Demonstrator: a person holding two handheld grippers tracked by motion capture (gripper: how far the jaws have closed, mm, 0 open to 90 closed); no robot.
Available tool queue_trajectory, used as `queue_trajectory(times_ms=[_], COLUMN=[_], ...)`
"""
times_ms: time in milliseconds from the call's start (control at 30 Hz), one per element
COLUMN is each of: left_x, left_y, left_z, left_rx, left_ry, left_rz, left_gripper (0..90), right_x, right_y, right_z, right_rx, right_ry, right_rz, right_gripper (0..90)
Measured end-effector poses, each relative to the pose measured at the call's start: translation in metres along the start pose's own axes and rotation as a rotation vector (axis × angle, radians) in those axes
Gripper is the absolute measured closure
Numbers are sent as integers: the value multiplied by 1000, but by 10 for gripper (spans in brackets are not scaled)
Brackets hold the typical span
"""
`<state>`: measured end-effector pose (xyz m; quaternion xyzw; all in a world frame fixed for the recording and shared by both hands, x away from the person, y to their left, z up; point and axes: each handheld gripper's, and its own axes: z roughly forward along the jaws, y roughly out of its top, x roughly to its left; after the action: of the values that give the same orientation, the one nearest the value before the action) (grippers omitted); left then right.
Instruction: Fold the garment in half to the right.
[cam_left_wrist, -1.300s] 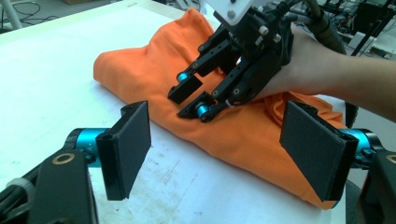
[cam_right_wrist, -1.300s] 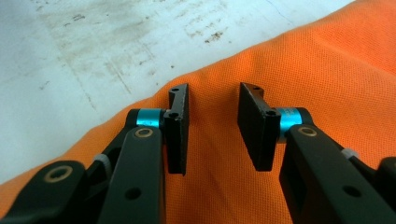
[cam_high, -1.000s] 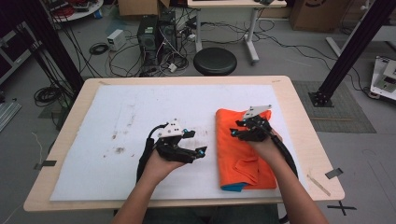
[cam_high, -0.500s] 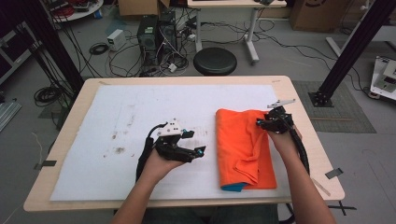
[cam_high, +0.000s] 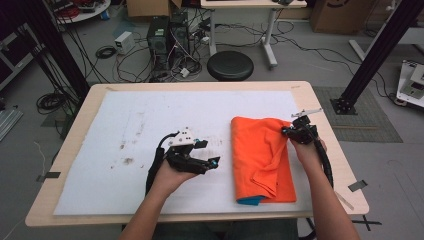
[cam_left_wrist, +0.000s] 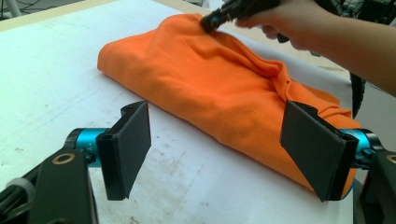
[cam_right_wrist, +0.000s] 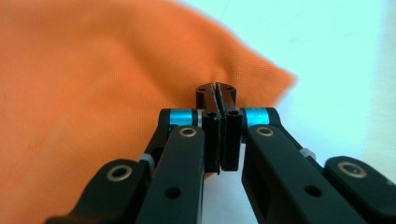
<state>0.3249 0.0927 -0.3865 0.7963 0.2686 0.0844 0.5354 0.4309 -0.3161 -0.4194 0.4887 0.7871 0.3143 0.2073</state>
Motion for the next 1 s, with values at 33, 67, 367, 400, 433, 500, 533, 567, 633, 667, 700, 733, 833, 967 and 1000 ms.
queue_trajectory(times_ms=[33, 67, 367, 400, 433, 500, 533, 567, 633, 667, 700, 733, 833, 967, 1000], left_x=[0, 0, 5, 5, 5, 5, 5, 5, 4, 4, 4, 4, 5, 12, 14], left_y=[0, 0, 0, 1, 1, 2, 2, 2, 2, 2, 2, 2, 1, 0, -1], left_z=[-1, -1, -6, -7, -8, -9, -9, -9, -10, -10, -10, -10, -10, -13, -14], left_rx=[1, -1, -20, -23, -30, -39, -41, -44, -46, -46, -50, -51, -53, -49, -48], left_ry=[1, 3, 14, 15, 16, 16, 18, 18, 19, 20, 23, 24, 39, 71, 82], left_rz=[-2, -1, -8, -5, -4, 0, 1, 3, 7, 12, 15, 18, 20, 19, 16], left_gripper=[248, 248, 248, 248, 248, 248, 248, 248, 248, 247, 248, 248, 248, 248, 247], right_x=[-5, -8, 0, 5, 11, 25, 32, 37, 54, 58, 63, 67, 71, 72, 72], right_y=[1, 1, -6, -5, -5, -4, -4, -4, -6, -6, -7, -7, -10, -16, -19], right_z=[-4, -7, -16, -20, -23, -29, -31, -32, -32, -31, -30, -30, -27, -24, -24], right_rx=[-17, -20, -42, -62, -76, -90, -93, -91, -77, -75, -75, -78, -79, -64, -56], right_ry=[0, 5, 26, 39, 53, 92, 116, 128, 155, 160, 166, 171, 185, 195, 201], right_rz=[14, 36, -6, -13, -33, -68, -83, -93, -140, -156, -169, -177, -185, -177, -175], right_gripper=[900, 900, 760, 743, 719, 663, 647, 636, 622, 615, 613, 612, 588, 570, 570])
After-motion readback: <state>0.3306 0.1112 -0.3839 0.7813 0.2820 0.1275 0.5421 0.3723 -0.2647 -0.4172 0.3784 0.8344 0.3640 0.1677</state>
